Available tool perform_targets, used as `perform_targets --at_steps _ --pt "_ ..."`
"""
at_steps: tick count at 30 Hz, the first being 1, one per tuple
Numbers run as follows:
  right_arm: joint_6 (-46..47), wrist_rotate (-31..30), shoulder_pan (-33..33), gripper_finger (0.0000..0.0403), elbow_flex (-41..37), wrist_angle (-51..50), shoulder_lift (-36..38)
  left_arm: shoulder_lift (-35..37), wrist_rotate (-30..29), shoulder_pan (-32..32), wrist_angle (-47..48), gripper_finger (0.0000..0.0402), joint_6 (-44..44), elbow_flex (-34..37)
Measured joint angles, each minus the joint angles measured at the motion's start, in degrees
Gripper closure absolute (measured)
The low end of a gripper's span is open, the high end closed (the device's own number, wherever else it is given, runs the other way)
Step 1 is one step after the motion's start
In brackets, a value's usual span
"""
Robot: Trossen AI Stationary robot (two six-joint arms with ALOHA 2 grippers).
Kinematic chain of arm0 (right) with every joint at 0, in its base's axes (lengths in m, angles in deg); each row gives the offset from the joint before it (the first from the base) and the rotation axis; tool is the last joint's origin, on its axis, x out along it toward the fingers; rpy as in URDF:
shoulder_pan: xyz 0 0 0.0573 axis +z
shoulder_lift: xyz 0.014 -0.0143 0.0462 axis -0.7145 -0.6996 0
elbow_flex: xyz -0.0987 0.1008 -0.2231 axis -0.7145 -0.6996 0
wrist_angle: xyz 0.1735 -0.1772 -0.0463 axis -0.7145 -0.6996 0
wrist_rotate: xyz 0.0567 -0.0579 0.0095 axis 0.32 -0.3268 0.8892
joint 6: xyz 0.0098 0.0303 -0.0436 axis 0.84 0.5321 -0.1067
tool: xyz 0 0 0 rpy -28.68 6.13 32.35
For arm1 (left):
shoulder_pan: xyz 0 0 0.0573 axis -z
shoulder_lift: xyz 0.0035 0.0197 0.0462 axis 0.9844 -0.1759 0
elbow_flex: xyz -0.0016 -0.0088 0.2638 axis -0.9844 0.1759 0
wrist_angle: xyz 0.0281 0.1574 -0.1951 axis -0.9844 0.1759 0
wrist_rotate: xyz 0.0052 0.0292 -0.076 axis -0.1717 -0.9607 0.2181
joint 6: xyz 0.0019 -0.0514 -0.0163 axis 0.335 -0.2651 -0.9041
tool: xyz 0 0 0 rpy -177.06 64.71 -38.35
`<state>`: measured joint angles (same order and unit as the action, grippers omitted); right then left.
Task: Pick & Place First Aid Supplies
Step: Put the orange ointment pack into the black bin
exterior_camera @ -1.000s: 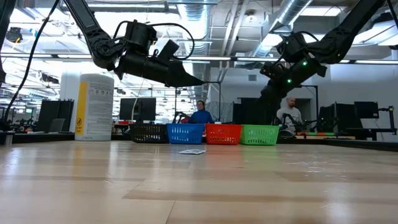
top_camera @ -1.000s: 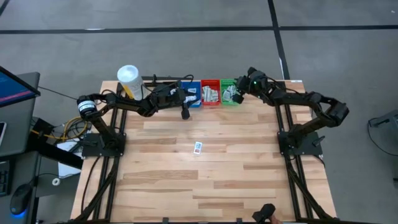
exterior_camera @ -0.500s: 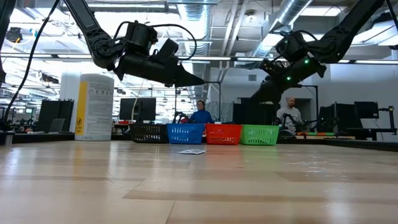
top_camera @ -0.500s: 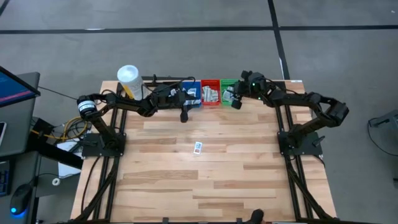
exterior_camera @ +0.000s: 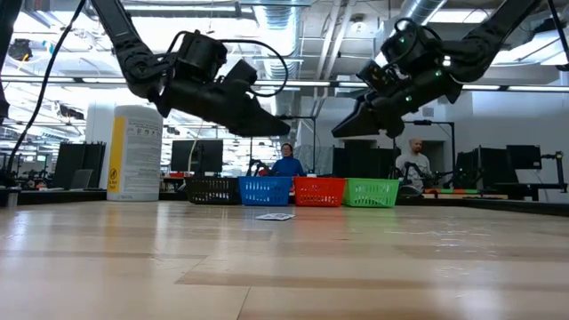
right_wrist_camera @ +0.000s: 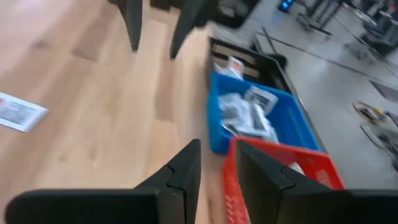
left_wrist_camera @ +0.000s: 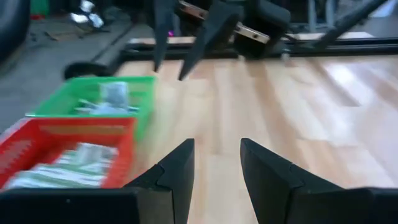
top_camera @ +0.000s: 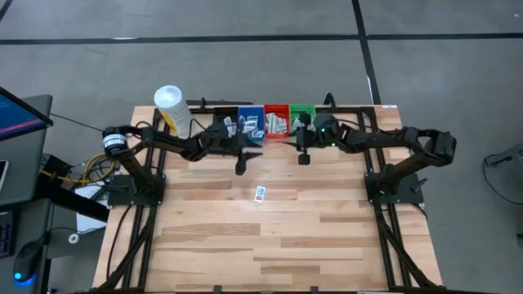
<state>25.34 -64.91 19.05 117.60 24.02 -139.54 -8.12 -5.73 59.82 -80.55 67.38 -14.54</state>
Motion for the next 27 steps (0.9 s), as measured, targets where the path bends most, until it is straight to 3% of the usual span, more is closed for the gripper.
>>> perform_targets --at_steps 12,21,27 --pt "6.8 -0.6 10.3 0.031 0.0 0.8 0.0 0.0 -0.7 9.2 0.0 0.027 -10.3 7.3" --pt "12.9 -1.2 17.0 0.031 0.0 0.9 0.0 0.0 -8.5 18.7 -2.1 0.027 -10.0 10.0" --pt "16.6 -3.5 21.8 0.031 0.0 1.9 0.0 0.0 -13.6 21.6 -2.4 0.027 -9.4 10.0"
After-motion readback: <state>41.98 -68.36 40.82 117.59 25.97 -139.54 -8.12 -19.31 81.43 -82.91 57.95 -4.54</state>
